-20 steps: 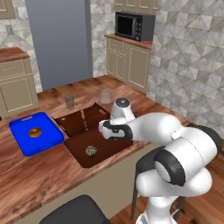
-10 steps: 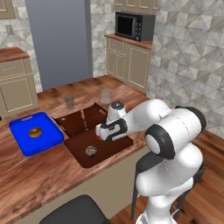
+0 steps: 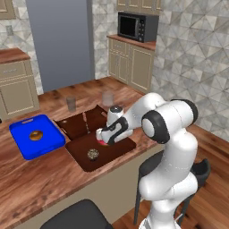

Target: Take the cupcake and donut from the fridge and place them on the empty tray on the dining counter.

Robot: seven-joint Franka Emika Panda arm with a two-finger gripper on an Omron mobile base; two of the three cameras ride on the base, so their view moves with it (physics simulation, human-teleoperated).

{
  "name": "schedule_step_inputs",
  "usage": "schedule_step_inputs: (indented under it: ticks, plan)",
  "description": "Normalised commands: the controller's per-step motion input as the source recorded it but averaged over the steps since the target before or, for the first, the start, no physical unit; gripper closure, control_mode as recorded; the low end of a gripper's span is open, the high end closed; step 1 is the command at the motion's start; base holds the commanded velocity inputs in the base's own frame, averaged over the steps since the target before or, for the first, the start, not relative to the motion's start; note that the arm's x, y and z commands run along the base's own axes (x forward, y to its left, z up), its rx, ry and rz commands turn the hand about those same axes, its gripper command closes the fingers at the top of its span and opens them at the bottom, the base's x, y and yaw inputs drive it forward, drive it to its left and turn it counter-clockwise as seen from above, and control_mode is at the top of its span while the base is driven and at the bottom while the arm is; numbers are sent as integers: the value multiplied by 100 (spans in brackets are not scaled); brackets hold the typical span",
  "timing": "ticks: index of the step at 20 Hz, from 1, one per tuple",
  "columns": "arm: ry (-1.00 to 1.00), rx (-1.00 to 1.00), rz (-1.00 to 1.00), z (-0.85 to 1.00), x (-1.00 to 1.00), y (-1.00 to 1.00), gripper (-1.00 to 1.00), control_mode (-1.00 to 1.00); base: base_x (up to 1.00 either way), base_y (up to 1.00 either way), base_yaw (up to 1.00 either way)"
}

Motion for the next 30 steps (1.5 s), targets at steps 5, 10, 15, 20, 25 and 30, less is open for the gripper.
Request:
schedule_step_inputs:
  ticks: [5, 10, 15, 20, 25, 30]
  plan:
    - [0, -2, 0, -40, 12, 20, -100, -100, 0, 0, 0]
    - [2, 4, -2, 35, -1, 0, -100, -100, 0, 0, 0]
    - [4, 4, -7, 77, -22, -5, -100, -100, 0, 0, 0]
    - [12, 3, -6, 62, -36, -28, -100, -100, 0, 0, 0]
    - [4, 5, 0, 100, -71, -24, -100, -100, 0, 0, 0]
    - [3, 5, 4, 100, -96, -29, -100, -100, 0, 0, 0]
